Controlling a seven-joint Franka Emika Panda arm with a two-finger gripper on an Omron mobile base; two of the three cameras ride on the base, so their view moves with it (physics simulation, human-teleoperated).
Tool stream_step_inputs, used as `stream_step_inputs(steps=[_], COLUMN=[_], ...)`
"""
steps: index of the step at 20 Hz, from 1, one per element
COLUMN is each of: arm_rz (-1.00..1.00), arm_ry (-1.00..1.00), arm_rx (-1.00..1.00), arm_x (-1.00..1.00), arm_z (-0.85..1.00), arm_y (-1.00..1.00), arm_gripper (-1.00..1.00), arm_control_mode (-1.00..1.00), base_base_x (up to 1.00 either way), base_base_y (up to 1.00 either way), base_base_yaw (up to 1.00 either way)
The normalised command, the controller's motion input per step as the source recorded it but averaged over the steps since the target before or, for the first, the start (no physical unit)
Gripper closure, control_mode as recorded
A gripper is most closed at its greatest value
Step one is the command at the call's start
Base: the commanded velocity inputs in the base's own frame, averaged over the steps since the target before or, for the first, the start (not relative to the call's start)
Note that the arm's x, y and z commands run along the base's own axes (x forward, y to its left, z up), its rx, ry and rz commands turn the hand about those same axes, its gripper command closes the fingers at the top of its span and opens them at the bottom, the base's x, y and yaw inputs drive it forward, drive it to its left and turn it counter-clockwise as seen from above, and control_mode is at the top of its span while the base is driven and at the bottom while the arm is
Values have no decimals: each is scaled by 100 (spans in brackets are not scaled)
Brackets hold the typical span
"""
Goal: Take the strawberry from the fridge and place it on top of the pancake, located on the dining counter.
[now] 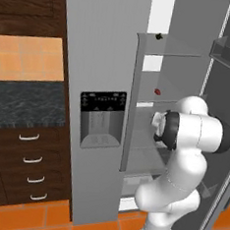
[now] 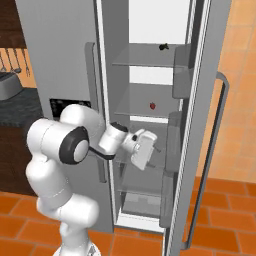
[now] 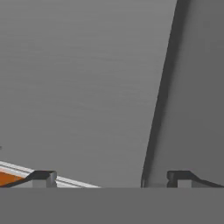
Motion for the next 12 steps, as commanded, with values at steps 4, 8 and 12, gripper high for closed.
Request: stream_step_inputs(steps=[4, 8, 12], arm_rz=[1, 1, 3], arm_ry=[-25, -24, -32], arm_rx=[48, 47, 48], arm_x=[-11, -29, -37], arm_z=[28, 45, 54], arm_y=[68, 74, 78], arm_gripper=[-100, -100, -100], arm_control_mode=[-100, -100, -100], base_base_x=[0, 0, 0], base_base_y=[0, 0, 0], base_base_yaw=[0, 0, 0])
